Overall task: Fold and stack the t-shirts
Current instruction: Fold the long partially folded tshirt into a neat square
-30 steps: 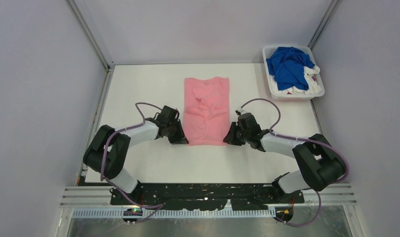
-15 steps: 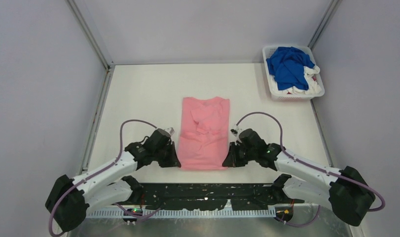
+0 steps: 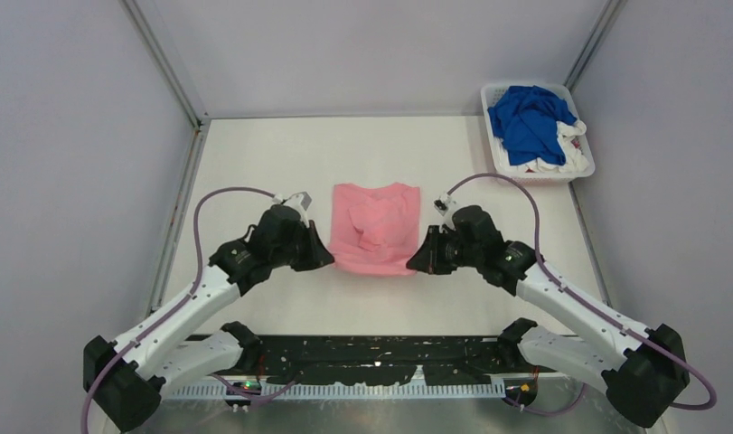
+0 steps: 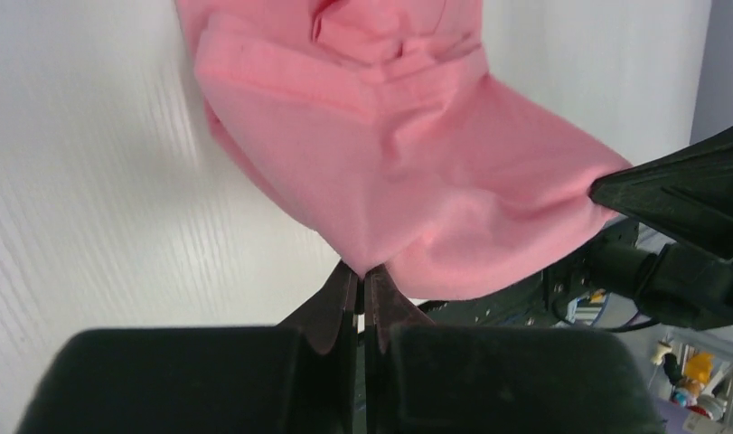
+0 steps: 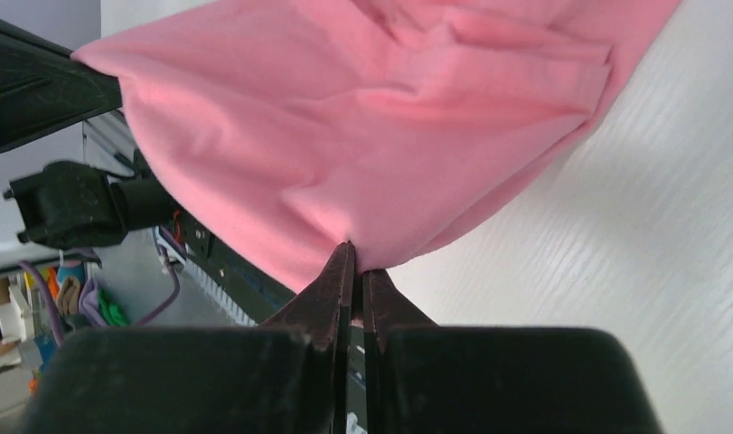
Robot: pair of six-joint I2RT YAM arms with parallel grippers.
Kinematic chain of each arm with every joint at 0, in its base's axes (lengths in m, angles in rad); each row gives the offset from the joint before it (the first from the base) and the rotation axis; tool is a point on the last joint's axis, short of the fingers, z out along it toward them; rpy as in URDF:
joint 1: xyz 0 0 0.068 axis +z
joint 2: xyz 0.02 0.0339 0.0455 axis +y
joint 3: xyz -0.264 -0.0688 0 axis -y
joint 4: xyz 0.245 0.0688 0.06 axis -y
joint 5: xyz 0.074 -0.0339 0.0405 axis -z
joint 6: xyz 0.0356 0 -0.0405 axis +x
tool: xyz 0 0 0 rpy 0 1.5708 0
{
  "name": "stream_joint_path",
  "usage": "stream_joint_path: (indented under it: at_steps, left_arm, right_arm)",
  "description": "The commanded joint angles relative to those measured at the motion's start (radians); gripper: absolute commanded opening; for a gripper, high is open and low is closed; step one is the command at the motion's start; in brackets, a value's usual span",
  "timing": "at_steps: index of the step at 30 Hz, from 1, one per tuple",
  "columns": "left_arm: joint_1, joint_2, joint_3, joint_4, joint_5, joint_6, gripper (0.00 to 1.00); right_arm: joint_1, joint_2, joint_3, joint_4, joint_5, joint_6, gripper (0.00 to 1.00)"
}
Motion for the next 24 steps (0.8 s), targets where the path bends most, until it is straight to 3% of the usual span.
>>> stream_joint_path:
  at_steps: [1, 11, 24]
  left_arm:
    - [0.091, 0.112, 0.131, 0.086, -0.012, 0.076, 0.0]
    - [0.233, 0.442, 0.416, 0.097, 0.066, 0.146, 0.0]
    - [0.311, 0.803, 0.745, 0.029, 0.118, 0.199, 0.0]
  right_arm:
    - [-0.099, 0.074, 0.125, 0.039, -0.018, -0.071, 0.05]
    - [-0.303, 0.327, 0.302, 0.105, -0.154, -0.117, 0.05]
    - [-0.4, 0.613, 0.505, 0.132, -0.173, -0.136, 0.05]
